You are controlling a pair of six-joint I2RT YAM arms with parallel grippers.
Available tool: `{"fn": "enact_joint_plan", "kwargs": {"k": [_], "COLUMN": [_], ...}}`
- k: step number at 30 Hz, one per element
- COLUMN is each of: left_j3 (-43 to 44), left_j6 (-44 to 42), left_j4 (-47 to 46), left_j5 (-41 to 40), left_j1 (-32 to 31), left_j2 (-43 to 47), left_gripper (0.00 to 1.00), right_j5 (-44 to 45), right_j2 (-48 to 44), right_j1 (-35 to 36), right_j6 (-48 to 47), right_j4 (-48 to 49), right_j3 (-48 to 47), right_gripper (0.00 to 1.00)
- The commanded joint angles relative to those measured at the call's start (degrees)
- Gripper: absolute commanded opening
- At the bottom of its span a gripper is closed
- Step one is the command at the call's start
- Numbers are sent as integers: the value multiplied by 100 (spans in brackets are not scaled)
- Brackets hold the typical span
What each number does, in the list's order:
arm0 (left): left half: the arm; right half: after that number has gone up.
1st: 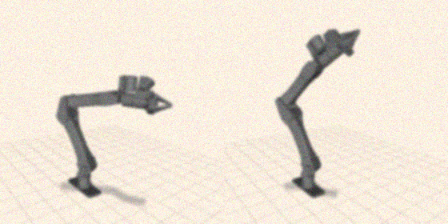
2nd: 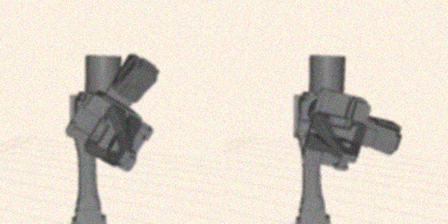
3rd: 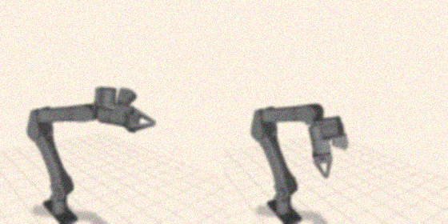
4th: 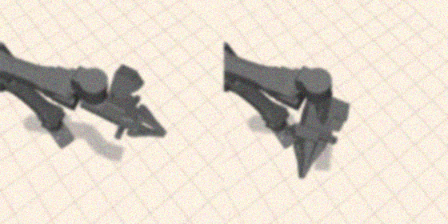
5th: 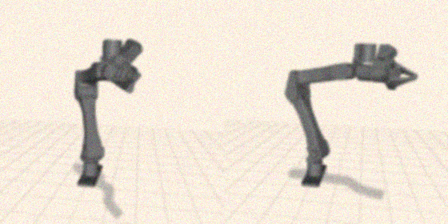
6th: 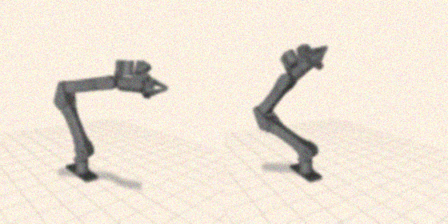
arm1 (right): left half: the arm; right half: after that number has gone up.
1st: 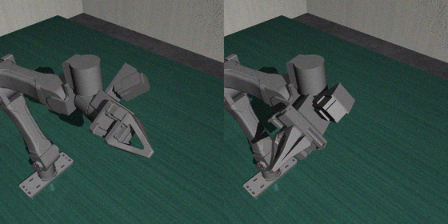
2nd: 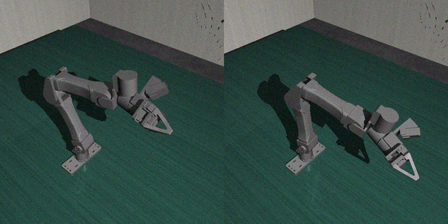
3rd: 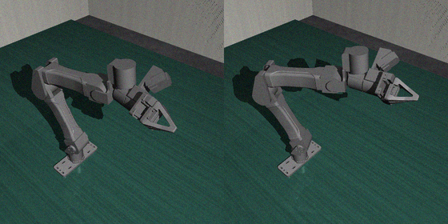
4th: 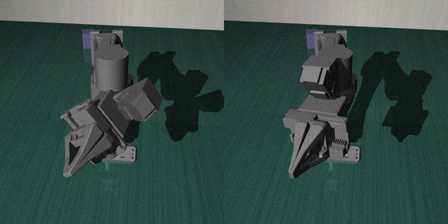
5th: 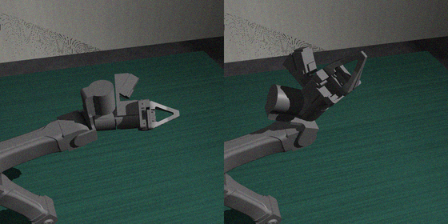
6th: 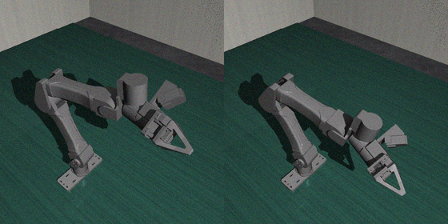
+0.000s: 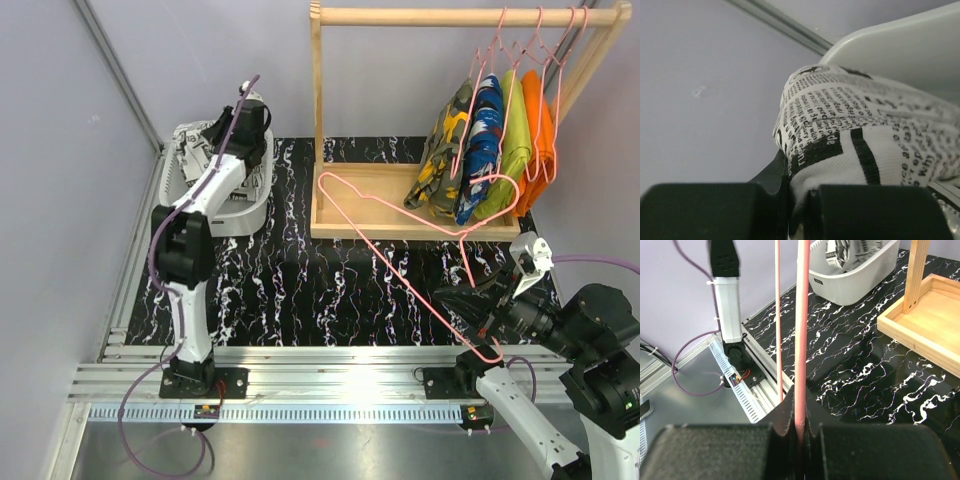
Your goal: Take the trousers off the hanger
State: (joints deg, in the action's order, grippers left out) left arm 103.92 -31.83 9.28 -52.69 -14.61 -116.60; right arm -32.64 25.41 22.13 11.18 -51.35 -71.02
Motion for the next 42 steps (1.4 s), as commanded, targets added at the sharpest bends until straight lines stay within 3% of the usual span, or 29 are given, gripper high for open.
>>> {"fn": "enact_joint_plan", "kwargs": {"k": [1,5,12,13,20,27,34,38,42], "left_j3": [884,964,1008,1086,1236,1263,-160,-364,-48], "left_j6": [274,379,731,1210,2172,1497,188,-95,-113], "left_j4": [460,417,785,1108,1735,1376,-460,-647,-551], "left_j5": [-259,-357,126,101,180,-363,-778,-805,-673], "left_j1": [-24,-24,11,20,257,257,257,257,275], "left_j2": [-503,-768,-338,-172,1084,2183,3371,3144,2196], "left_gripper": [0,0,0,0,0,0,0,0,0], "right_j5": [-181,-216,-190,-181,-93,170,100,48,39], "right_j2": [61,87,131,148,175,122,228,219,131], "right_j1": [37,37,37,28,37,37,37,28,28], "right_j6": [-10,-19,-11,-19,-63,-133,-160,-81,-46], "right_j4": [152,205,310,293,169,64,-86,-85,-191], "right_j3": [-122,-26,80,63,-8,-60,-351,-394,-447], "right_gripper": [0,0,0,0,0,0,0,0,0]}}
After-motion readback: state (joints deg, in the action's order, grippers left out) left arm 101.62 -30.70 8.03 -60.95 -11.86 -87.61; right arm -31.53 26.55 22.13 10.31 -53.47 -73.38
